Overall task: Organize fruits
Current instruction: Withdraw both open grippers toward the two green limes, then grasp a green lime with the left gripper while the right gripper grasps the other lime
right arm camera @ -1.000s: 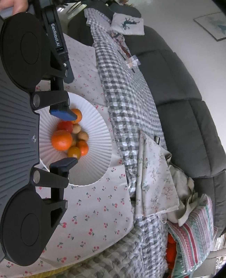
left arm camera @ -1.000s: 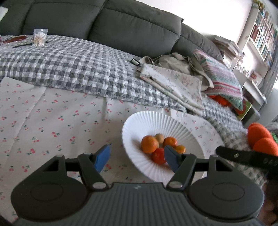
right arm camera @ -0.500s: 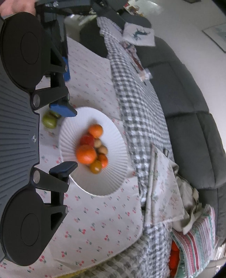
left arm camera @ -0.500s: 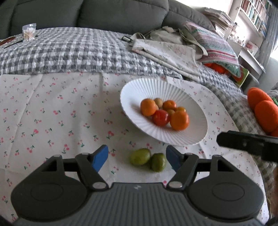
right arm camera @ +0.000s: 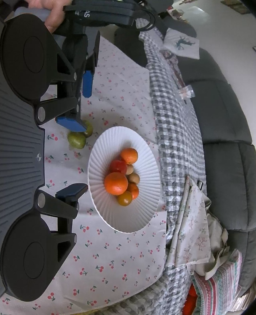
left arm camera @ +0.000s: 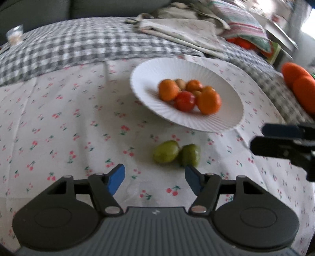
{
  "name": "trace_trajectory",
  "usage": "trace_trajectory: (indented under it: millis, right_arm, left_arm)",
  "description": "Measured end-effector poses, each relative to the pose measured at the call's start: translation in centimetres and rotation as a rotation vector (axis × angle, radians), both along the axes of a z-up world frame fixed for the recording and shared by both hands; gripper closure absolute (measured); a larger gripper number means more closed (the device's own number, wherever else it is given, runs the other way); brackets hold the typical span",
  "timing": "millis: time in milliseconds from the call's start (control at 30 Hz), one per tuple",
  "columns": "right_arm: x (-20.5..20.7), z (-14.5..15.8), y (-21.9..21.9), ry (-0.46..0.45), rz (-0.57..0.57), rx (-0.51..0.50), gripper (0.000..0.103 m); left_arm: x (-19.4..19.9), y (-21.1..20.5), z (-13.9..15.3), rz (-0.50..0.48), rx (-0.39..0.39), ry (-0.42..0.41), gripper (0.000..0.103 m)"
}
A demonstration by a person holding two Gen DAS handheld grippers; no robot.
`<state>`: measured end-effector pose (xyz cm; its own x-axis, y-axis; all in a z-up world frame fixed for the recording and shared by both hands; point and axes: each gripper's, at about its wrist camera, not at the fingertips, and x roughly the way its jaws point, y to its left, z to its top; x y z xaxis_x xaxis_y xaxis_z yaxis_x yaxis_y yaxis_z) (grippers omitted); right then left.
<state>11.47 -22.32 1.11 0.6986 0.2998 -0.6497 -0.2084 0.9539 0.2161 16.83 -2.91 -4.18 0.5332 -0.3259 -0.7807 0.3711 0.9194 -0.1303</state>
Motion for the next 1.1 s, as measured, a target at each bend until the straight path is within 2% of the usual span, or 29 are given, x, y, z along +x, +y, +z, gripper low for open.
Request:
trace_trajectory:
  millis: [267, 433, 600, 733, 800, 867, 1100]
  right_arm:
    - [0.1, -0.2, 0.2, 0.005, 0.01, -0.019, 0.045]
    - [0.2, -0.3, 0.2, 0.007, 0.008, -0.021, 0.045]
    - [0.2, -0.3, 0.4, 0.0, 0.014, -0.033, 0.045]
    - [0.3, -0.5, 0.6, 0.007, 0.018, -0.038, 0.045]
    - [0.3, -0.6, 0.6, 0.01, 0.02, -0.038, 0.045]
    - [0.4, -0.8, 0.7, 0.014, 0.021, -0.038, 0.045]
    - [0.9, -1.9, 0.7, 0.04, 0.02, -0.042, 0.045]
  left_arm:
    - [-0.2, -2.0, -0.3, -0.132, 0.076, -0.056, 0.039]
    - [0.1, -1.4, -0.3, -0.146, 0.121, -0.077, 0.04]
    - [0.3, -2.0, -1.0, -0.174, 0.152, -0.097, 0.049]
    - [0.7, -2.5, -1.3, -0.197, 0.136, -0.112, 0.057]
    - [0.8, -2.7, -1.6, -0.201, 0.128, -0.109, 0.067]
    - [0.8, -2.7, -1.4, -0.196, 0.121, -0.112, 0.074]
    - [1.2, -1.3, -0.8, -0.11, 0.112, -0.088, 0.074]
